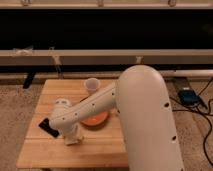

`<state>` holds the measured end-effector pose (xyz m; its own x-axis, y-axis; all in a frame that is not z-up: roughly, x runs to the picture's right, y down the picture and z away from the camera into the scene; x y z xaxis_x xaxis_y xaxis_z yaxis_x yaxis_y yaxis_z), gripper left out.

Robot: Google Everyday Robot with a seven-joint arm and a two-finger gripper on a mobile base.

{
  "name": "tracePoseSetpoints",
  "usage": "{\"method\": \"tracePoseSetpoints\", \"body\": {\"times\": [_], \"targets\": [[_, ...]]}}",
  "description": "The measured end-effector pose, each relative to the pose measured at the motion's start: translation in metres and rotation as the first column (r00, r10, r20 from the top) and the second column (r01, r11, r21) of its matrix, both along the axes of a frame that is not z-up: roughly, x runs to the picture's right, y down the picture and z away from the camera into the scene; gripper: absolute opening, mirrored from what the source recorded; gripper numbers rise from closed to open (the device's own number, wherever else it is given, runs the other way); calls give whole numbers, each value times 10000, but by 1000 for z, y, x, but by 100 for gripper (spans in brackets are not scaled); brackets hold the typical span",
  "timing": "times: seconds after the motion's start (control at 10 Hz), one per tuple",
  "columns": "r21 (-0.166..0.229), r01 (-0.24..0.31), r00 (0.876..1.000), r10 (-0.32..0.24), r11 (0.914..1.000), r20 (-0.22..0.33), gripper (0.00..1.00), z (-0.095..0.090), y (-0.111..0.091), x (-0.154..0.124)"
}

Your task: Place the white sponge in the ceramic bowl

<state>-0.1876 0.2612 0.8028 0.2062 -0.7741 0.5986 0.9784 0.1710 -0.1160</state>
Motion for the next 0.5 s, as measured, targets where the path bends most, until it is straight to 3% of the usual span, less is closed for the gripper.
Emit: {"method": "tracePoseSetpoints", "body": {"times": [0.5], "targets": [[-43,-8,9998,7,10000,-176,2,-2,-2,3]]}}
